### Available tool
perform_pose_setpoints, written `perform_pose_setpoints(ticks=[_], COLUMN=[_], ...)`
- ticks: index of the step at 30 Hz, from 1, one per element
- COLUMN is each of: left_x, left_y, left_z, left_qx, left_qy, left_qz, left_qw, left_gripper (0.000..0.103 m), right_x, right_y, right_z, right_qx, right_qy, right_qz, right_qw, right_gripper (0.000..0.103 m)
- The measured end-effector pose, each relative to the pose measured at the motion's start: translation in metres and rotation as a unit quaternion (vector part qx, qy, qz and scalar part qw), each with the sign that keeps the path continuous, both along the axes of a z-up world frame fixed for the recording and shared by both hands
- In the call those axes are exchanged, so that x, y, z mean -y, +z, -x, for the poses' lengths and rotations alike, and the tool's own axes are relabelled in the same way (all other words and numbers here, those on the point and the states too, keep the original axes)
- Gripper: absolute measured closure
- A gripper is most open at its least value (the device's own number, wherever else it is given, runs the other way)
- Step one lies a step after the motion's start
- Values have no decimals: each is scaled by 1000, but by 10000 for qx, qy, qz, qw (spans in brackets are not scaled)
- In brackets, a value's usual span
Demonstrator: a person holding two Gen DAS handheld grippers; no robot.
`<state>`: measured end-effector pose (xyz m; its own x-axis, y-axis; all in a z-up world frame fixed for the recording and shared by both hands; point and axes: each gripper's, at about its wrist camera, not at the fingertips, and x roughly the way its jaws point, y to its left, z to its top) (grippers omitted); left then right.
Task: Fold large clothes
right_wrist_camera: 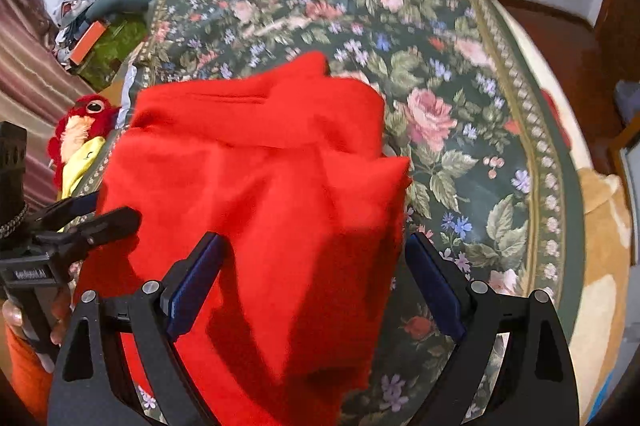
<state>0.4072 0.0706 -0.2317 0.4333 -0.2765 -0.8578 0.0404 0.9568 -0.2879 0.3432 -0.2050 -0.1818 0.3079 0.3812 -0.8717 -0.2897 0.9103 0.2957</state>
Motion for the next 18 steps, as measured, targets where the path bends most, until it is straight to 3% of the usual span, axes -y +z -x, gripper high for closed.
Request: perform_pose_setpoints(ticks=[3,8,11,18], left_x=[-9,-25,-38,-42], left_y=[-2,9,15,8], left_z=[-12,-19,-15,3], left_qx=[-118,109,167,-77], left_qy=[202,640,793,459], left_qz=[244,-25,56,881], left_qw=[9994,9979,9967,9950], left_gripper=[2,2,2,2], right_x=[13,37,40,27], right_y=[-2,11,21,10], right_z=[-13,-16,-8,12], right_qx=[-95,33,205,-76], right_qy=[-170,-605,-546,110], right_qz=[-39,-200,-285,-501], right_qw=[9998,9980,9979,9987], right_gripper=[13,13,13,13])
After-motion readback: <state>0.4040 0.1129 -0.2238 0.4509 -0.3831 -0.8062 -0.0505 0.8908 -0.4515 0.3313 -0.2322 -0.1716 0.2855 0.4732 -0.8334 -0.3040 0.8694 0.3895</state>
